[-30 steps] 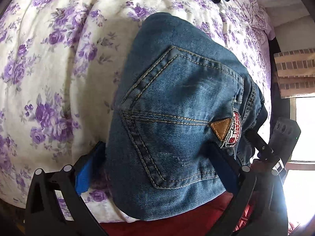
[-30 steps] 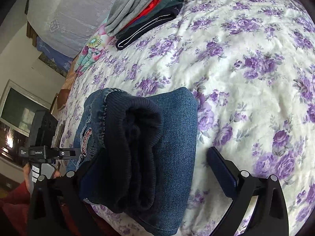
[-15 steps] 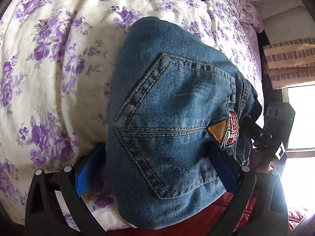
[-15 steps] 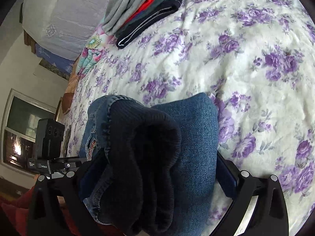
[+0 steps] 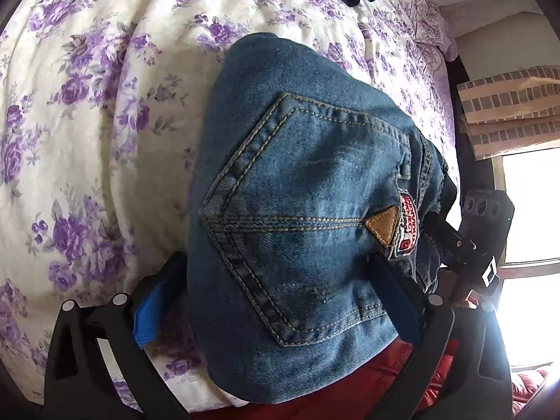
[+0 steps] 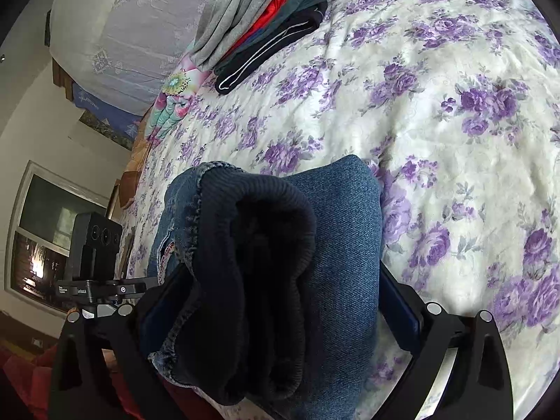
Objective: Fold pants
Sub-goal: 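Lift the folded jeans with both grippers and carry toward the clothes stack, then lower the folded jeans beside the grey sweatshirt stack with both grippers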
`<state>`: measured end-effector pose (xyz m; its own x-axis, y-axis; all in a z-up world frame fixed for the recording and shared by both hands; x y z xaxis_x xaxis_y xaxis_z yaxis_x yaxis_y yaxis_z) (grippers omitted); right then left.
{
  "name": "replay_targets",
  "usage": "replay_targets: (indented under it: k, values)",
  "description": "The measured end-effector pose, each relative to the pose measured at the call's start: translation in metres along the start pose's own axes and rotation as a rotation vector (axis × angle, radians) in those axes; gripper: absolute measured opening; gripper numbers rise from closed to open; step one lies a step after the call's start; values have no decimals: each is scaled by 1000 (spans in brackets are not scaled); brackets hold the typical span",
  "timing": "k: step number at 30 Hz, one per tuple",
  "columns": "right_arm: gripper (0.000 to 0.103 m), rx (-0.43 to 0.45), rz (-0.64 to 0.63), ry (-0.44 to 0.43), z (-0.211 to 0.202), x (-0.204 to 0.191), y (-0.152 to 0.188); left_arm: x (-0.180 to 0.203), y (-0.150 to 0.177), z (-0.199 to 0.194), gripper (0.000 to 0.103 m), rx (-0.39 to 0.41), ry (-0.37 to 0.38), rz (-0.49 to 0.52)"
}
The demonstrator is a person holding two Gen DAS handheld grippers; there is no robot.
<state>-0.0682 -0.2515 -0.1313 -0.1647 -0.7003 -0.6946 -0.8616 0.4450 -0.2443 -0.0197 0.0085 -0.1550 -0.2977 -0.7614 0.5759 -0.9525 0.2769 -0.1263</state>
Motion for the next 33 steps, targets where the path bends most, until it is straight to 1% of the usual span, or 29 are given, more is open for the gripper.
replay_targets:
  k: [2, 3, 4, 5, 7, 8, 10, 11, 13, 15, 18, 22, 25, 28, 33]
  values:
    - [100, 2, -3, -5, -2, 1, 2, 0, 4, -2, 98, 22, 11, -2]
    - [100, 5, 0, 10, -2, 0, 2, 0, 4, -3, 98, 33, 4, -4]
    - [99, 6, -7, 34, -3, -4, 3, 2, 3, -4, 94, 44, -6, -3]
    - [90, 11, -28, 65, -3, -9, 5, 6, 1, -5, 89, 61, -20, 10]
    - [81, 25, -83, 121, -7, -20, 8, 13, -3, -9, 84, 73, -70, 39]
    - [76, 26, -97, 134, -9, -23, 8, 16, -5, -12, 82, 82, -88, 52]
    - [69, 31, -98, 142, -14, -26, 9, 21, -6, -18, 73, 95, -113, 72]
    - [66, 36, -100, 148, -17, -28, 9, 23, -6, -21, 71, 96, -119, 78]
    - [64, 55, -137, 171, -24, -39, 11, 27, -7, -30, 63, 105, -117, 96]
    - [63, 79, -179, 189, -30, -50, 11, 33, -10, -39, 60, 116, -123, 127]
    - [63, 110, -180, 169, -34, -57, 2, 42, -18, -52, 60, 148, -145, 167]
    - [63, 139, -169, 151, -30, -66, -33, 51, -49, -69, 60, 191, -146, 177]
    - [63, 167, -210, 161, -24, -77, -65, 52, -79, -77, 60, 220, -151, 190]
    - [63, 158, -220, 166, -7, -80, -100, 45, -110, -76, 60, 227, -171, 195]
    - [63, 116, -245, 192, 37, -81, -158, 14, -167, -64, 60, 227, -164, 105]
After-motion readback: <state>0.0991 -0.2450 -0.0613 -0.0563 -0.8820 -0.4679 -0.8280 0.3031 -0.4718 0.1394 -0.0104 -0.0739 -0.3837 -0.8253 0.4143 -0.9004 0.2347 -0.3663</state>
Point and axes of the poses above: each gripper's, at about its wrist camera, not at the fingertips, and z roughly the way its jaws point, x to its right, y to its underside, the point moved 3 cm from there along z, roughly the way its jaws point, and after that the axes turned 6 degrees about z, right-handed, at the moved point
